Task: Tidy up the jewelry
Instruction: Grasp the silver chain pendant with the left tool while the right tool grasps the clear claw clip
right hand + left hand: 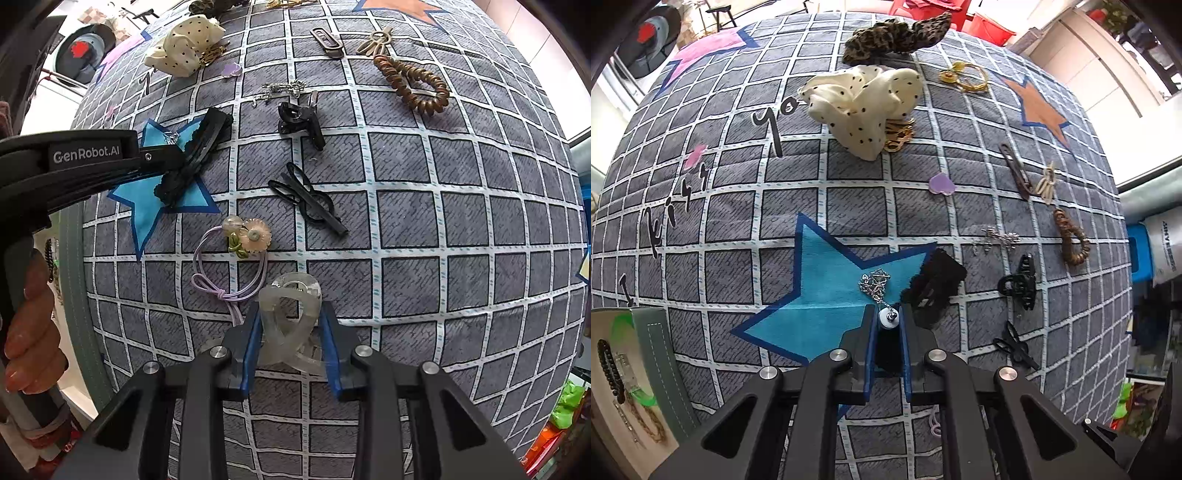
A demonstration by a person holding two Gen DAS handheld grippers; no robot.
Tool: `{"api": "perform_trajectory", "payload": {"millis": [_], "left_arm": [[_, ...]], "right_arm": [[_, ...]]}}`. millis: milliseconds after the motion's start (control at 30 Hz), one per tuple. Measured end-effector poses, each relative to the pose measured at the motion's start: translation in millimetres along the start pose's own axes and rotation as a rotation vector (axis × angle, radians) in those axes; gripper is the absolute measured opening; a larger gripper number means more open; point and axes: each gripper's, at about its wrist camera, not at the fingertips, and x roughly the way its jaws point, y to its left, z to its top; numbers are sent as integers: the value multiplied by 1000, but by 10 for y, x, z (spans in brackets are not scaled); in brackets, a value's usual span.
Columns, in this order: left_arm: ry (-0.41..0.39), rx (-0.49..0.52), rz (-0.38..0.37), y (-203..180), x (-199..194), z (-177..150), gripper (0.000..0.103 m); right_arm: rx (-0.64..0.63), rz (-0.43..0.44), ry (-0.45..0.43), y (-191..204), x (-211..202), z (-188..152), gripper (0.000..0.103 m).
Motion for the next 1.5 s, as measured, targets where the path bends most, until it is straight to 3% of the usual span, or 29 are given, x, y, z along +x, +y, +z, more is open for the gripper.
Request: {"api": "perform_trajectory", "payload": {"millis": [300,700,1500], "left_arm": [[-43,-3,-16,68,-269,-122,13],[-74,1,0,252,-670,-611,13],[-143,-171,53,1032,-1245,-1369,14]], "right_arm": [[32,46,-19,-268,-194,-170,32],[41,67,-16,-401,-456,-388,32],[-109,47,-5,255,-614,-328,32]]}}
